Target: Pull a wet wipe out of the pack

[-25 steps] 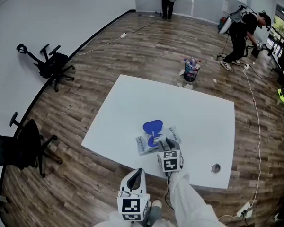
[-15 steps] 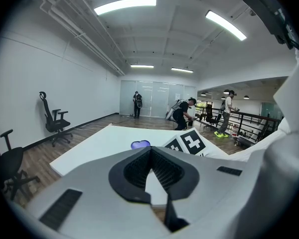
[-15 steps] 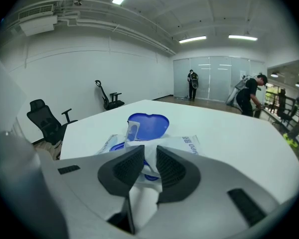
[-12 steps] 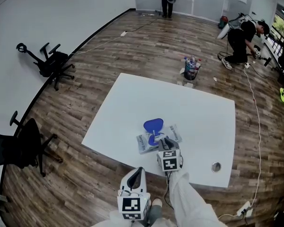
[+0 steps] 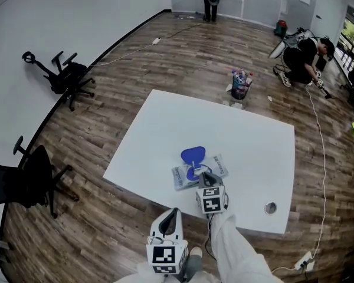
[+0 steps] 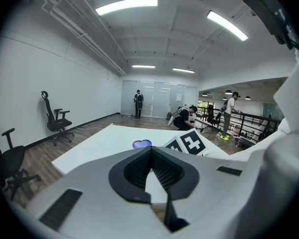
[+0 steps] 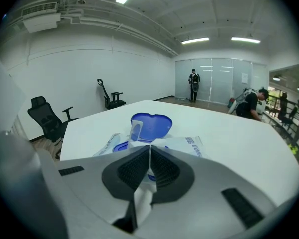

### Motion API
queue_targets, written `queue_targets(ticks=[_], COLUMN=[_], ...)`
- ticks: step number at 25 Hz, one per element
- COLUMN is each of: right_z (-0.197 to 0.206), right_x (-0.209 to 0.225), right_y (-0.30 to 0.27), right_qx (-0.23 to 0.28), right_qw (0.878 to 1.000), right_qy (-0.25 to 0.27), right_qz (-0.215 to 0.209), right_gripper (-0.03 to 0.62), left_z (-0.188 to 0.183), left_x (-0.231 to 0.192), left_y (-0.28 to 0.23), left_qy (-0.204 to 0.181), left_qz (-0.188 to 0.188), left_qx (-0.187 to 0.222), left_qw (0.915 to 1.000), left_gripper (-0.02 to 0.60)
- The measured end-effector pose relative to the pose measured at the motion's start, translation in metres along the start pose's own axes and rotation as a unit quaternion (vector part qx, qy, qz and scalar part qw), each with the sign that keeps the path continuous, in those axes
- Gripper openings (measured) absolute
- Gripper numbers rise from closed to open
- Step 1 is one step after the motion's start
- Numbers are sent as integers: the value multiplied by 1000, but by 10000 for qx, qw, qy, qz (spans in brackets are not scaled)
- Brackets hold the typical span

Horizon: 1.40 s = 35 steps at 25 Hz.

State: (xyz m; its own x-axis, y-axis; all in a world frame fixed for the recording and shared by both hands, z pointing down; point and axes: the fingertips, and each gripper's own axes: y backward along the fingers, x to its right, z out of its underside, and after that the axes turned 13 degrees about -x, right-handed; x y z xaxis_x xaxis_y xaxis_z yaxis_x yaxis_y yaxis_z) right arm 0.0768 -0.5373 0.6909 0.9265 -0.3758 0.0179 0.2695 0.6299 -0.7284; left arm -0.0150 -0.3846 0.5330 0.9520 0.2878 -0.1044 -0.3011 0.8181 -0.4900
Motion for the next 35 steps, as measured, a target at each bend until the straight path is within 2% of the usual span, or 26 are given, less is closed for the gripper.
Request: queue_targets(ticks=[35], right_z=[-34], right_x=[-5], right_y=[50], right_qx=[649], right_qw=[9976], right_qy=[-257], right_qz=[23], right_gripper=[12], left_z=[-17], left_x=[4], left_y=[32], left_qy=[-155], left_qz=[8], left_qx=[394], left_qw=[9991], left_gripper=[-1])
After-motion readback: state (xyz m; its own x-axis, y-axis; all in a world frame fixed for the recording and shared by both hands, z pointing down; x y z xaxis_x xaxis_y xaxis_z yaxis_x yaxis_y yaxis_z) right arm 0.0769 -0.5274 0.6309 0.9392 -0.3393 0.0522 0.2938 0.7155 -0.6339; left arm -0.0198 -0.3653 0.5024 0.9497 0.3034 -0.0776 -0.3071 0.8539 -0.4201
